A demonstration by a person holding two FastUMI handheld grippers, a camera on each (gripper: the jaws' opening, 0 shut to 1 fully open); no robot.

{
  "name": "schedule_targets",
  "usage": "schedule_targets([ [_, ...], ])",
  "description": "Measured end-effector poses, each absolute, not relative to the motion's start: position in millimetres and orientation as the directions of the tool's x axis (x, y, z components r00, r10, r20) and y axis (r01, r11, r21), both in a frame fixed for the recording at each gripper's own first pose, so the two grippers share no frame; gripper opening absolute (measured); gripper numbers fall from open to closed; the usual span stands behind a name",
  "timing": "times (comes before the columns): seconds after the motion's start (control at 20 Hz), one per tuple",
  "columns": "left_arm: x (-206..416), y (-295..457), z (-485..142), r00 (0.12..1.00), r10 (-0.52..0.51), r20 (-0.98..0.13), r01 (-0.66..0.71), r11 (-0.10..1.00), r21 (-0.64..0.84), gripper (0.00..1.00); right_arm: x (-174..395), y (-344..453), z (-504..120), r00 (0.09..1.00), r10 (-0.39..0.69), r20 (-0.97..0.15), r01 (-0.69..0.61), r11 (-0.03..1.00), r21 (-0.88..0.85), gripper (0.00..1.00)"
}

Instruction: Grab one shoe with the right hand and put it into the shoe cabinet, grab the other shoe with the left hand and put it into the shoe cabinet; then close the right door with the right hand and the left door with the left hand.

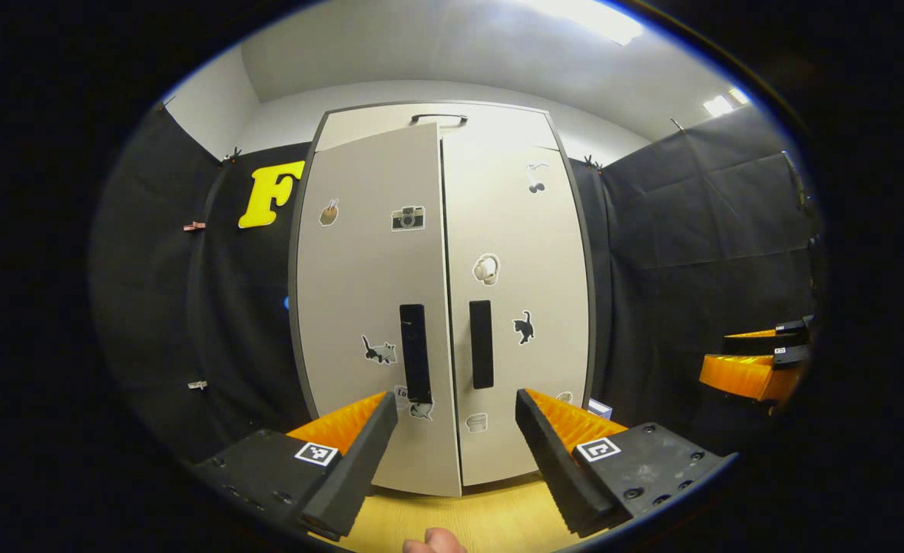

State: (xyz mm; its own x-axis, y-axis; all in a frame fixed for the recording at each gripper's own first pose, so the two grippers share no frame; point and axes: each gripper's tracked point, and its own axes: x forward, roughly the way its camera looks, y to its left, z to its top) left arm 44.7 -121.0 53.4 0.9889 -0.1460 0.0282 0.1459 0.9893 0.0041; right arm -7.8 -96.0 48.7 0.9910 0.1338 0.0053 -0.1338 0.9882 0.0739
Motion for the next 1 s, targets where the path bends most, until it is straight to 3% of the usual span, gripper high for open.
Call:
schedule_targets([
  [1.0, 43, -135, 62, 0.989, -0.139, 0.05, 0.139, 0.99, -0.011, 0.97, -11, -102, 53, 0.991, 0.13, 0.028, -0.132, 0.988, 0.085, 0.98],
])
